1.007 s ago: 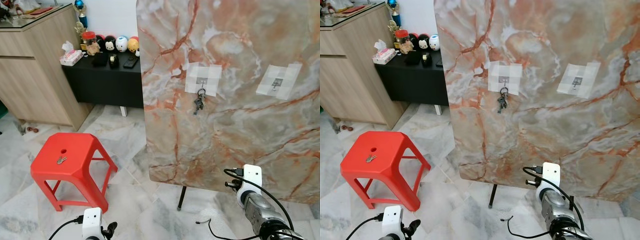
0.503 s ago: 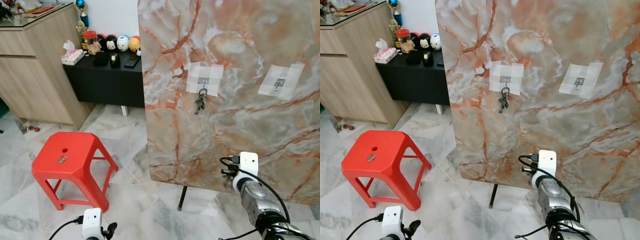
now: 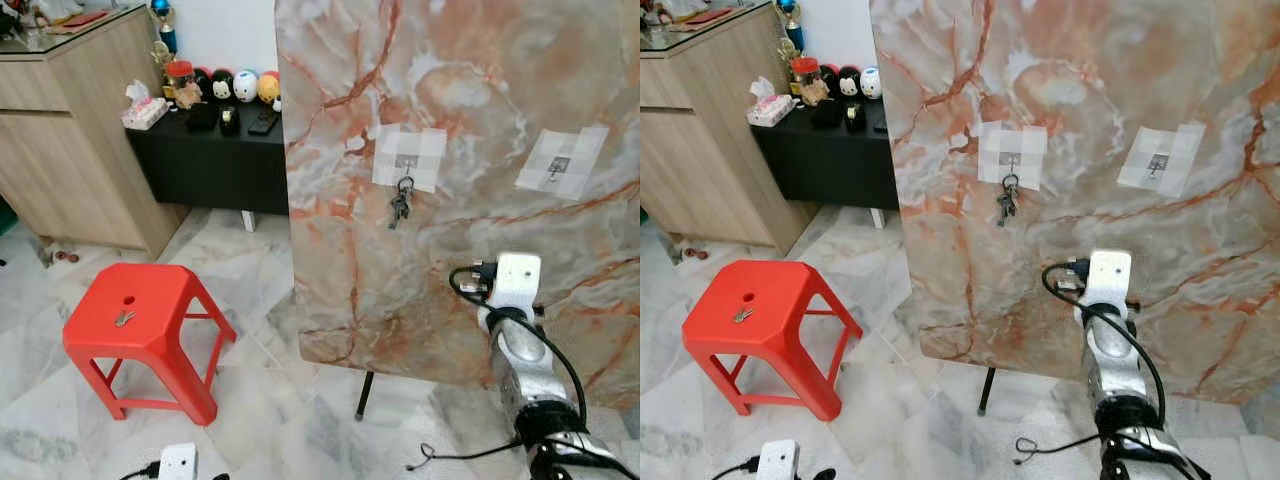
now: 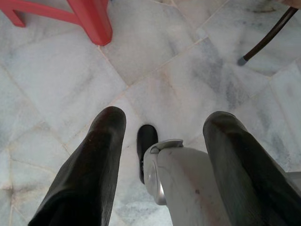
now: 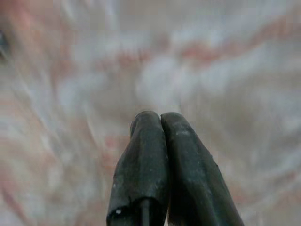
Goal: Hang keys on a hook
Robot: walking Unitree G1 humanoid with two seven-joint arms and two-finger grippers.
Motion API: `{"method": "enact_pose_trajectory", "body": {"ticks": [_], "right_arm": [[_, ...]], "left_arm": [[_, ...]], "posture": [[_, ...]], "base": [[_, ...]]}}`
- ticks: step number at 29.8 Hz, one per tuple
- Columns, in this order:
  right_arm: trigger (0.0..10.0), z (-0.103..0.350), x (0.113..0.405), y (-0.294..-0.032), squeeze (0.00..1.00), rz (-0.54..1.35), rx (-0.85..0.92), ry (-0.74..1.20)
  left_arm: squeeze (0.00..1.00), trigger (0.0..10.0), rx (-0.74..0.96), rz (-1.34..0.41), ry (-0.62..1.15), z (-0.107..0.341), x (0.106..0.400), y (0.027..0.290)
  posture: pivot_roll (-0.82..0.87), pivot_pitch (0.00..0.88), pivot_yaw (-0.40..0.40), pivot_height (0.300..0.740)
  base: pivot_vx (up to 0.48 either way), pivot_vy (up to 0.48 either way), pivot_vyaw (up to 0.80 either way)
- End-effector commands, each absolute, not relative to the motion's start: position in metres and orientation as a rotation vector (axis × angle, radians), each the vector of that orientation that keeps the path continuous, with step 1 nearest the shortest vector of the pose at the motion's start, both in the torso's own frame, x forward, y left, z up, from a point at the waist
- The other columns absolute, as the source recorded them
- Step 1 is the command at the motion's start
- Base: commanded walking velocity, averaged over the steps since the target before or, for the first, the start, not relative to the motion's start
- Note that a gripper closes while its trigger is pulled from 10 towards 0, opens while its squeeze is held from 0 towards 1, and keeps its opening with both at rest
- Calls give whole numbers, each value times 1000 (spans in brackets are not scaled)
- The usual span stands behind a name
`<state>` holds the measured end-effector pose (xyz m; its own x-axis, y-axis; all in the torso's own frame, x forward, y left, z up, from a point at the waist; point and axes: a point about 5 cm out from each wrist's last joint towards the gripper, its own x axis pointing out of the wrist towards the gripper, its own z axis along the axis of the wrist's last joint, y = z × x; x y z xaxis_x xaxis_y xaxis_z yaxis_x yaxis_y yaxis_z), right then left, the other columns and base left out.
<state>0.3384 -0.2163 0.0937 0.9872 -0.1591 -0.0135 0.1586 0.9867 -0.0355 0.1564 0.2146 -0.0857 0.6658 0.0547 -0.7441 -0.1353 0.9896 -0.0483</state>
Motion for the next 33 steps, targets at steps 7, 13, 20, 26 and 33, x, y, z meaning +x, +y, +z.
{"method": "enact_pose_trajectory", "body": {"ticks": [7,13,20,26,33], "right_arm": [[10000,126,331,-216,0,-153,-105,-237],[10000,140,333,-222,0,-203,-139,-282],[10000,147,333,-223,0,-269,-138,-313],[10000,153,328,-231,0,-357,-140,-342],[10000,155,326,-240,0,-431,-164,-340]], "left_arm": [[0,10000,-94,105,846,-87,153,217],[0,10000,-96,107,845,-86,154,216],[0,10000,-97,111,843,-86,154,217],[0,10000,-95,114,843,-86,154,217],[0,10000,-96,114,843,-86,154,216]], "posture": [[-17,0,-1,740],[-17,0,-2,740],[-15,0,-2,740],[-16,0,1,740],[-17,0,-1,740]], "base": [[0,0,0],[0,0,0],[0,0,0],[0,0,0],[0,0,0]]}}
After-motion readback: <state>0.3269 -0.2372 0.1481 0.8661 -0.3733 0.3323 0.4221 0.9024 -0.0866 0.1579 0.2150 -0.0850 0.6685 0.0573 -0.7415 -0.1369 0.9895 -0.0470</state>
